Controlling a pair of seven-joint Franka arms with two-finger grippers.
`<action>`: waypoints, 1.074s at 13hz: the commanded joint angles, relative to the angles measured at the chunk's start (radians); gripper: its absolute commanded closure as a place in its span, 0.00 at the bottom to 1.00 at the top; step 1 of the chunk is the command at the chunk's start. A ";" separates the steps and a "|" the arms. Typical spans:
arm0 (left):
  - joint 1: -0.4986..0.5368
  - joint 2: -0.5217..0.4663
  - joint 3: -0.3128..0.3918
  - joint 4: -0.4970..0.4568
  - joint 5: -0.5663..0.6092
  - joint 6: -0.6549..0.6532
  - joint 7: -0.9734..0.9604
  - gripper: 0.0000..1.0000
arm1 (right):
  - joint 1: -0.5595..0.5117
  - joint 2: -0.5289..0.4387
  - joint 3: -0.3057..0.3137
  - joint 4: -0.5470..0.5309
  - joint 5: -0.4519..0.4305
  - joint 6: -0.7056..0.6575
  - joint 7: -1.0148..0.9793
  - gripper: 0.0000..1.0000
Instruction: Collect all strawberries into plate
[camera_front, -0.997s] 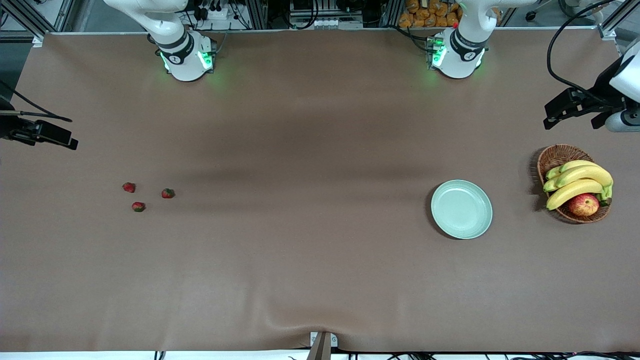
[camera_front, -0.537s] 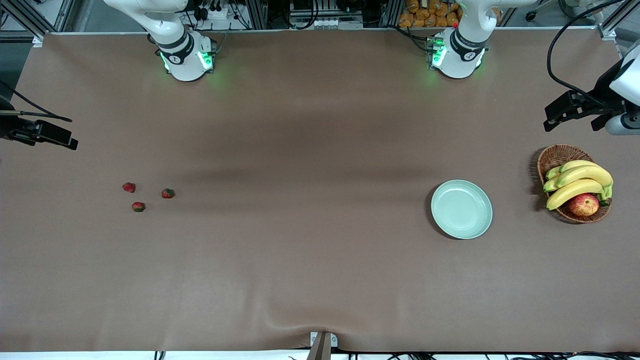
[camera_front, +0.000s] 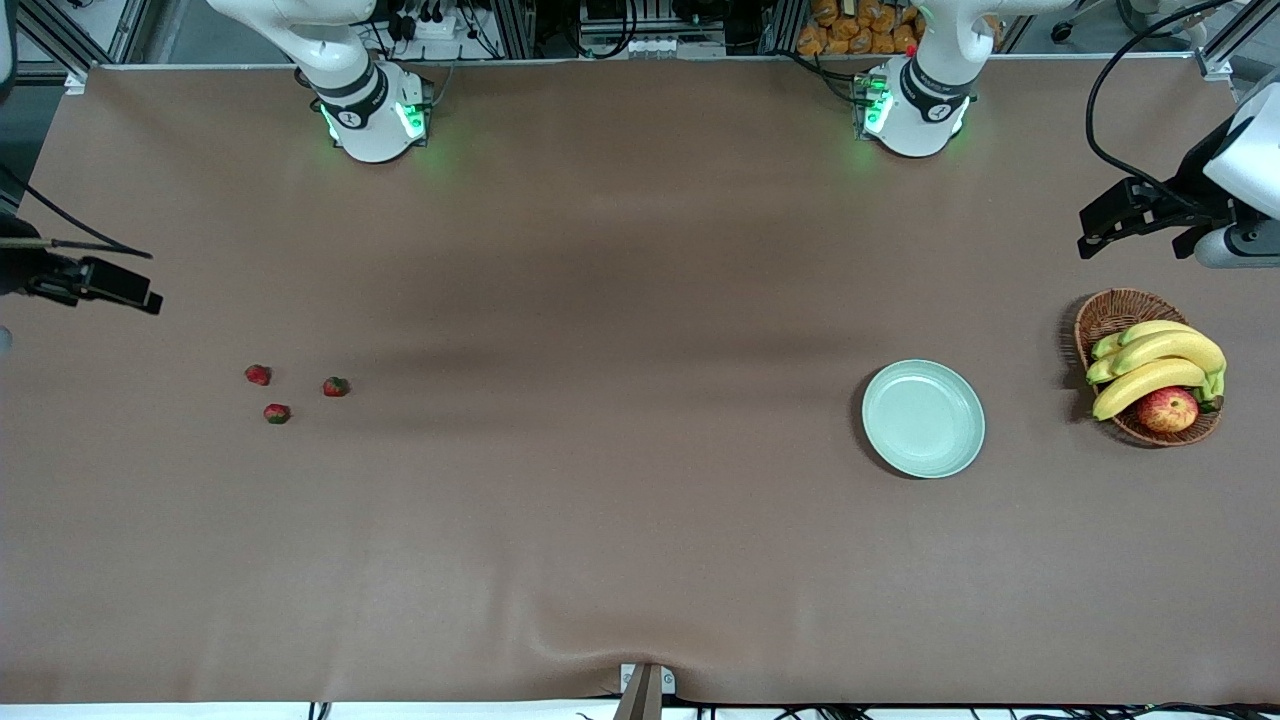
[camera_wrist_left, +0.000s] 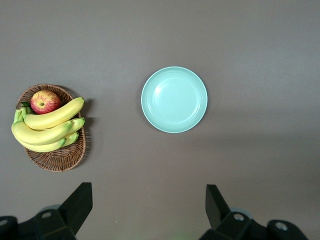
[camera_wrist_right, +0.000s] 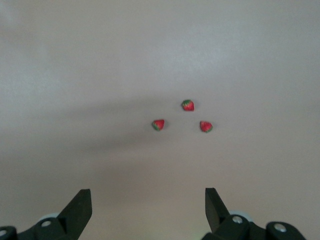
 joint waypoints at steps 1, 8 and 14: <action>0.011 -0.011 -0.007 0.010 -0.012 -0.015 0.007 0.00 | 0.011 0.047 -0.006 -0.048 -0.001 0.111 -0.008 0.00; 0.049 -0.018 0.001 0.007 -0.017 -0.008 -0.002 0.00 | 0.011 0.190 -0.006 -0.199 -0.001 0.439 -0.009 0.00; 0.049 -0.019 -0.001 0.011 -0.021 -0.004 0.002 0.00 | 0.001 0.302 -0.008 -0.318 -0.001 0.522 -0.008 0.01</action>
